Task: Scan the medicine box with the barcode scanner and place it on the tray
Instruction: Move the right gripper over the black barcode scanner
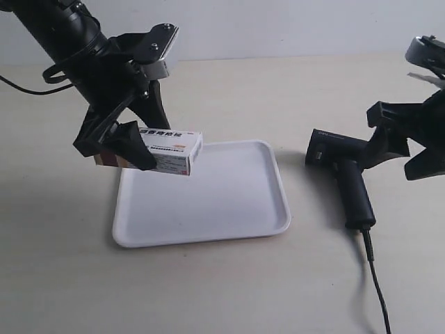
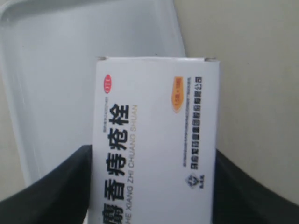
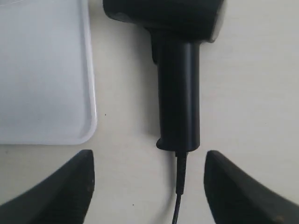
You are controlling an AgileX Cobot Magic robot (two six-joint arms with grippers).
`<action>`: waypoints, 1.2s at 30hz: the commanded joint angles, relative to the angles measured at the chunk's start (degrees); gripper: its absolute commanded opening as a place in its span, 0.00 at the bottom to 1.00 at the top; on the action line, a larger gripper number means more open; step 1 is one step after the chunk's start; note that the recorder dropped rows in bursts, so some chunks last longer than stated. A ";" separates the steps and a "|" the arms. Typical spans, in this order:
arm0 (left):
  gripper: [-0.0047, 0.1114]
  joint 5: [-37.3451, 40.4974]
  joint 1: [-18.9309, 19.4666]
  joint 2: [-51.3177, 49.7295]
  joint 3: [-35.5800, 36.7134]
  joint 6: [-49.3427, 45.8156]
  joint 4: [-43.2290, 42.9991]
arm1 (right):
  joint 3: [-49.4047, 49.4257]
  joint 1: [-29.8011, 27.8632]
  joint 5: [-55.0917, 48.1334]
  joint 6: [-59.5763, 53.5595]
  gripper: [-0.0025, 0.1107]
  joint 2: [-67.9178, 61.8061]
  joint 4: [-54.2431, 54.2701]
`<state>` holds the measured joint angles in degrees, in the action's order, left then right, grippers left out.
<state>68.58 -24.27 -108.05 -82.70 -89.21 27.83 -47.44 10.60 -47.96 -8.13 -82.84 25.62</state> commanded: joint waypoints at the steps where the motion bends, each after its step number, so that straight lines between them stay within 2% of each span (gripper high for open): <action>1: 0.04 0.09 -0.27 0.96 0.23 -1.94 0.37 | -0.96 0.12 3.08 0.81 0.60 -4.98 -0.41; 5: 0.04 -0.71 -0.27 0.85 0.23 -0.38 0.37 | -1.63 0.12 6.24 0.81 0.60 -9.50 -0.15; 17: 0.04 -1.83 -0.27 0.66 0.23 -0.22 1.29 | -8.32 0.12 4.61 0.71 0.60 -17.15 2.65; 24: 0.04 -2.38 -0.27 0.66 0.23 0.53 1.53 | -8.44 4.09 8.94 0.71 0.60 -19.27 1.30; 29: 0.04 -3.16 -0.27 0.66 0.23 0.95 1.53 | -8.51 4.09 9.99 5.28 0.68 -19.27 0.72; 36: 0.04 -5.00 -0.27 0.66 0.23 0.95 1.79 | -8.51 4.09 12.54 13.53 0.68 -19.27 -5.42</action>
<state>64.30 -24.27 -108.05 -82.70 -88.84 28.27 -55.40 14.60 -36.20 3.99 -102.15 21.49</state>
